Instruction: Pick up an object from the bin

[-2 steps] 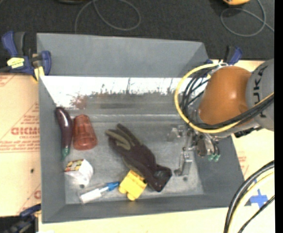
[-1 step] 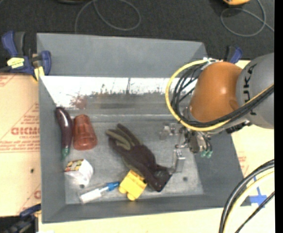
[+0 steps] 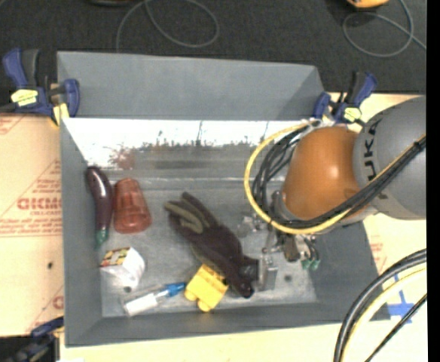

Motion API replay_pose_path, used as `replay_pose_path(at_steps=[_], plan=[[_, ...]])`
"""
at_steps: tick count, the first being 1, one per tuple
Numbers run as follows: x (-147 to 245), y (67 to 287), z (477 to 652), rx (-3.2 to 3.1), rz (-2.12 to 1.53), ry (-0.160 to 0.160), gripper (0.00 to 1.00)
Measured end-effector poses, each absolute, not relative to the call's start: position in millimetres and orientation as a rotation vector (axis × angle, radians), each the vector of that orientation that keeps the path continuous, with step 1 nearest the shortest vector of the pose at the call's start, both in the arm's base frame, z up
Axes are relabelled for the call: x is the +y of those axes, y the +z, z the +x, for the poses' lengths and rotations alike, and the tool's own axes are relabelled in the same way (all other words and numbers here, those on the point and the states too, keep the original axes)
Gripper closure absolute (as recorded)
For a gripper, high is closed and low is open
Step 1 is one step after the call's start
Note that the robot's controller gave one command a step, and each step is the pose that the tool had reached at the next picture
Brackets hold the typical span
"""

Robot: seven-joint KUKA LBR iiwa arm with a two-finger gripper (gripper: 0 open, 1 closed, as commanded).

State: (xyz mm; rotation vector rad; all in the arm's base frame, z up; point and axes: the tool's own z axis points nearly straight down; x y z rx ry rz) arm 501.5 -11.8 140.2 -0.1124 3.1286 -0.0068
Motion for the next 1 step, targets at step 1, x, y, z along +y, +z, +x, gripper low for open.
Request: replay_pose_path(at_steps=[1], plan=[[-0.2, 117.6, 489.1, 3.145, -0.001, 0.002, 0.0]])
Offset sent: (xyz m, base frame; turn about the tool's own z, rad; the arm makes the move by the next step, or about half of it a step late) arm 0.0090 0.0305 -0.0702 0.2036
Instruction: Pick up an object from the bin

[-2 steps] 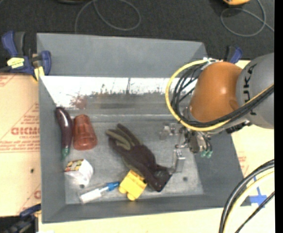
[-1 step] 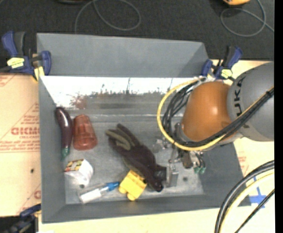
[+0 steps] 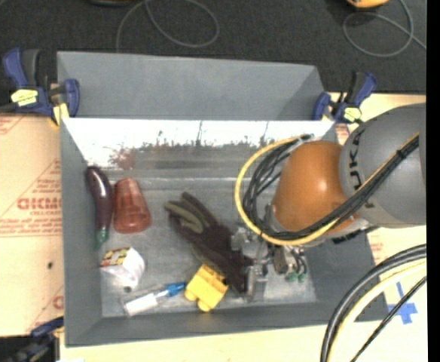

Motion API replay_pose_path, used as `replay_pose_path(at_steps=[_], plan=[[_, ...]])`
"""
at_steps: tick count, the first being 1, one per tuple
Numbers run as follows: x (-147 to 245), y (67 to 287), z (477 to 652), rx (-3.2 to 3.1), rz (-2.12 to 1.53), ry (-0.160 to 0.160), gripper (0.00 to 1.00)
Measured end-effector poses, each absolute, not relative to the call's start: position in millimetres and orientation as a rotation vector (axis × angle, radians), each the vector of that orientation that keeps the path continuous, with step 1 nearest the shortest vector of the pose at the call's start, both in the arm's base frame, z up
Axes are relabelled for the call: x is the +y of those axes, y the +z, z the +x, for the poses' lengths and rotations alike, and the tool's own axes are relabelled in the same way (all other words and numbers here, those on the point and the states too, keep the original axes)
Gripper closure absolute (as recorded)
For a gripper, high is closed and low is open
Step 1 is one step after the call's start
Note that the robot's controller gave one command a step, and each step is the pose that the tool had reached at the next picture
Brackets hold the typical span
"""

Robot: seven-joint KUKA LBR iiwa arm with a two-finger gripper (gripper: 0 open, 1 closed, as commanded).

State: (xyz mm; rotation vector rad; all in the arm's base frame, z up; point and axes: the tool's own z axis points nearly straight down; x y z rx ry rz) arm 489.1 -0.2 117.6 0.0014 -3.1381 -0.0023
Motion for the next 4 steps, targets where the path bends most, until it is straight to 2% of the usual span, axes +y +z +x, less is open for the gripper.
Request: replay_pose_path(at_steps=[1, 4], plan=[[17.9, 72.2, 512.8, -3.152, -0.203, 0.005, 1.0], [17.8, 72.2, 513.0, -3.153, -0.191, 0.006, 1.0]])
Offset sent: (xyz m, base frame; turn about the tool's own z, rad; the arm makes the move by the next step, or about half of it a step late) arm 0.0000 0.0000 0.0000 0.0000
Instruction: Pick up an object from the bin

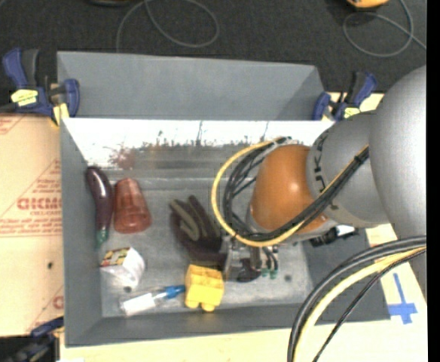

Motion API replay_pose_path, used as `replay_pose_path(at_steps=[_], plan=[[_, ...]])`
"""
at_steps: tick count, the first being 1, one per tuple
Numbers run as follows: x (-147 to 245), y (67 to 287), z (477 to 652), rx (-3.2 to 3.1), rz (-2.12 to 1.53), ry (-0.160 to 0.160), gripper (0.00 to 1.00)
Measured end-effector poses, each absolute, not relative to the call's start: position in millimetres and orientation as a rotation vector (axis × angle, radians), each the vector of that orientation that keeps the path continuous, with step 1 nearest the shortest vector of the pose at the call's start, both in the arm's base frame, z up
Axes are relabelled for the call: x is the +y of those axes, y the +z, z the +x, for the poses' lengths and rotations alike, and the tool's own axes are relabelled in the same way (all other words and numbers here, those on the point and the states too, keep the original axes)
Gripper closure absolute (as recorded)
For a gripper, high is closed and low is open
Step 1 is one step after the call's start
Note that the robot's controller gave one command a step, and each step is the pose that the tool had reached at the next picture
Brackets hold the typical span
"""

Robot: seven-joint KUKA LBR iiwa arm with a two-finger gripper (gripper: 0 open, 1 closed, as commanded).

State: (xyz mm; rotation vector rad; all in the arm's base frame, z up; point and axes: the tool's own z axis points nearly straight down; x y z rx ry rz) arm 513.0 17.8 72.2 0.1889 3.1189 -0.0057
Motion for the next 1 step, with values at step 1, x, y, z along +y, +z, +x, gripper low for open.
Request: replay_pose_path(at_steps=[1], plan=[[17.7, 72.2, 513.0, 3.119, 0.186, -0.006, 1.0]])
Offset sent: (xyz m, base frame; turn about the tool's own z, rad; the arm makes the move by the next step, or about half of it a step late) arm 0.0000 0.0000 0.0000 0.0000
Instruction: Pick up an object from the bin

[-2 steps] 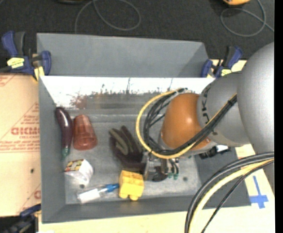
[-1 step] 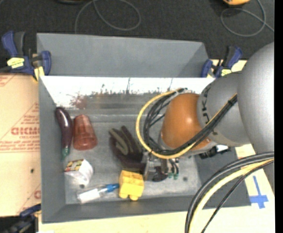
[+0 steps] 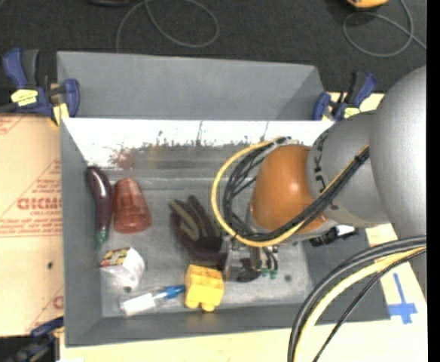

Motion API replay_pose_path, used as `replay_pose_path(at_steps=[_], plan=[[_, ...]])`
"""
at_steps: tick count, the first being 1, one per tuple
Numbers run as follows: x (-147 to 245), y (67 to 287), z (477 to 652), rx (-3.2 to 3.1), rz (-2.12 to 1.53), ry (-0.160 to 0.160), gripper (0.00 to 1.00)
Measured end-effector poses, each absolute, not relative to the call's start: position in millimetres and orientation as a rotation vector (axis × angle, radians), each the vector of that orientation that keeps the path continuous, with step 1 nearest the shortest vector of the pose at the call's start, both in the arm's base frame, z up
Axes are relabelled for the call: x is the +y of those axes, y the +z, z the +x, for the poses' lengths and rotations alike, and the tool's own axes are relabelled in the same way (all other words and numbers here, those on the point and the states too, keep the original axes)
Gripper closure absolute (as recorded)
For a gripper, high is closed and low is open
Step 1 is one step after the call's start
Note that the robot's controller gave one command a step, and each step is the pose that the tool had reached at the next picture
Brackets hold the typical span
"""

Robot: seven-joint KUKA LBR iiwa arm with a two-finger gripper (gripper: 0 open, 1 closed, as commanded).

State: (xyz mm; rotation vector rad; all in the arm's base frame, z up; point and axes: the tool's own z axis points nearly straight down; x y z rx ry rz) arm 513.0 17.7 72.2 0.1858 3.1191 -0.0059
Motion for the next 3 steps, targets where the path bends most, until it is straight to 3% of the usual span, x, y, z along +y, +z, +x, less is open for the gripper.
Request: replay_pose_path(at_steps=[3], plan=[[17.7, 72.2, 513.0, 3.12, 0.179, -0.006, 1.0]])
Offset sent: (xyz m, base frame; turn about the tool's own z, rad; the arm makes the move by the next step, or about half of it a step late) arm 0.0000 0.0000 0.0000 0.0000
